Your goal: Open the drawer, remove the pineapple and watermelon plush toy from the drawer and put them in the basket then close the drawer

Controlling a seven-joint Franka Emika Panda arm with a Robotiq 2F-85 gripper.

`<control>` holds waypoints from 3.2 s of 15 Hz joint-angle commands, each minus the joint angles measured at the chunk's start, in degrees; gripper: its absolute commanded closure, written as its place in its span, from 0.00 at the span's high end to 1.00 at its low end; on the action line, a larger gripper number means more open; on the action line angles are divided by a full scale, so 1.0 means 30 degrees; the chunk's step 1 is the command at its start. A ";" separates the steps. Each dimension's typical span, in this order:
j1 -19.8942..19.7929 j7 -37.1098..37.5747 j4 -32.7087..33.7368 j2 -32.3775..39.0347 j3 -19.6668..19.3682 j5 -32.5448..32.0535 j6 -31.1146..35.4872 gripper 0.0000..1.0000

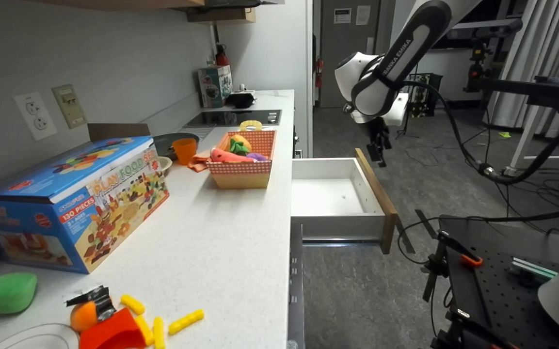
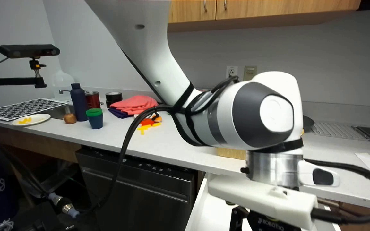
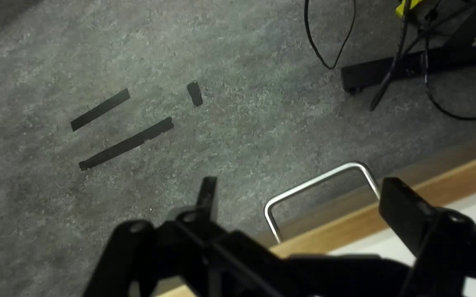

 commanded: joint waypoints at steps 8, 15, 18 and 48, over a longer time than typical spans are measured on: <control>-0.1778 -0.4725 0.1936 0.3678 0.1782 0.1513 -0.0271 1.00; -0.3617 -0.8856 0.3912 0.5283 0.3825 0.4930 -0.0662 1.00; -0.3839 -1.0183 0.4626 0.5484 0.4582 0.6220 -0.0629 1.00; 0.0414 -0.3308 -0.1853 -0.4128 0.4321 0.5744 0.8052 1.00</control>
